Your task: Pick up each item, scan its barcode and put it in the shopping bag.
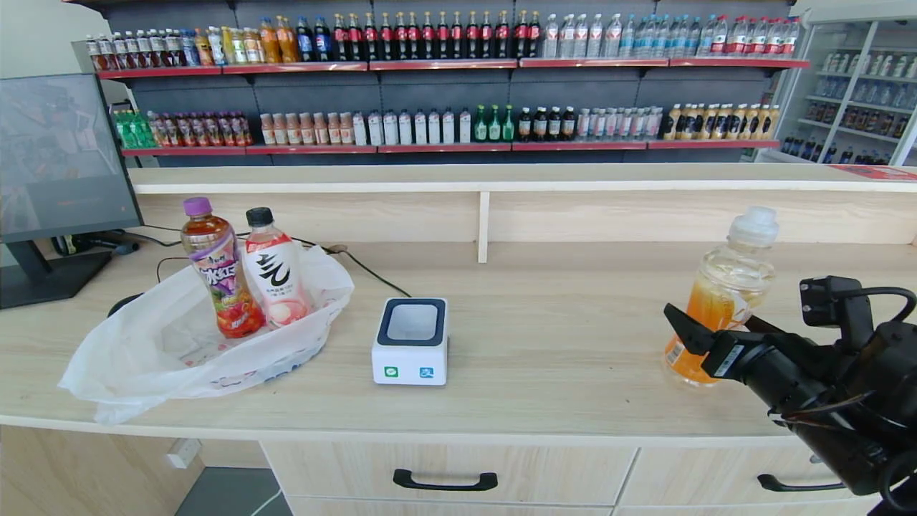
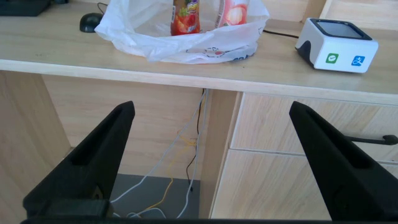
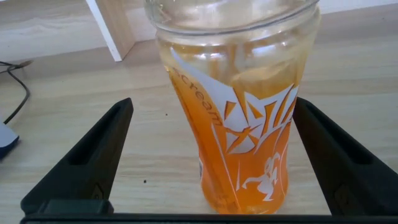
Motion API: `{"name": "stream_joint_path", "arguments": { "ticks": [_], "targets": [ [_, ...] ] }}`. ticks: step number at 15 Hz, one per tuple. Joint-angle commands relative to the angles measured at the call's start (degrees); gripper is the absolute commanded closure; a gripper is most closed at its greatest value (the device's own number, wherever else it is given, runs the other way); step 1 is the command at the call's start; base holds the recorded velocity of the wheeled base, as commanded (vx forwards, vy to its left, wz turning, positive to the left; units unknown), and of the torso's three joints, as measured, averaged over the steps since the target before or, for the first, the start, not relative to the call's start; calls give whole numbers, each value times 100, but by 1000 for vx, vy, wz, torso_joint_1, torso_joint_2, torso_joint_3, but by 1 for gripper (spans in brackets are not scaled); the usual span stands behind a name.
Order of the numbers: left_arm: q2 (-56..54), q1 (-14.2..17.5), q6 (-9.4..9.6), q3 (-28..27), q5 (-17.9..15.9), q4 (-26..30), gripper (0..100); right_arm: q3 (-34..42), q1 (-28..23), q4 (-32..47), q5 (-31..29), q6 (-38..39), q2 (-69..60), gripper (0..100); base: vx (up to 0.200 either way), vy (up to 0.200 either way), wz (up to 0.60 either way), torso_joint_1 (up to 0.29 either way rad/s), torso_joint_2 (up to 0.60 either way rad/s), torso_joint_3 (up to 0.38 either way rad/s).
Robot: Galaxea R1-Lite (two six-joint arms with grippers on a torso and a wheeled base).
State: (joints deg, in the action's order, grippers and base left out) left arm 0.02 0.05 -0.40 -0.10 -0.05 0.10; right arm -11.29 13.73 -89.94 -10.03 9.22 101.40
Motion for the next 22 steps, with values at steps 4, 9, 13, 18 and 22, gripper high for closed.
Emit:
{"name": "stream_joint_path", "arguments": {
  "ticks": [4, 9, 13, 18, 22],
  "targets": [
    [-2, 4, 5, 1, -4, -1, 0, -304, -125, -6, -7, 36, 292, 0, 0, 0, 0, 0, 0, 0],
    [-2, 4, -13, 1, -4, -1, 0, -436, -125, -6, -7, 19, 433, 0, 0, 0, 0, 0, 0, 0],
    [-2, -5, -13, 1, 5, -1, 0, -638, -133, -6, -7, 28, 468, 100, 0, 0, 0, 0, 0, 0],
    [-2, 4, -13, 1, 5, -1, 0, -638, -133, -6, -7, 19, 459, 100, 0, 0, 0, 0, 0, 0],
    [-2, 4, -13, 1, 5, -1, 0, -629, -133, -6, -7, 19, 416, 100, 0, 0, 0, 0, 0, 0]
  ]
}}
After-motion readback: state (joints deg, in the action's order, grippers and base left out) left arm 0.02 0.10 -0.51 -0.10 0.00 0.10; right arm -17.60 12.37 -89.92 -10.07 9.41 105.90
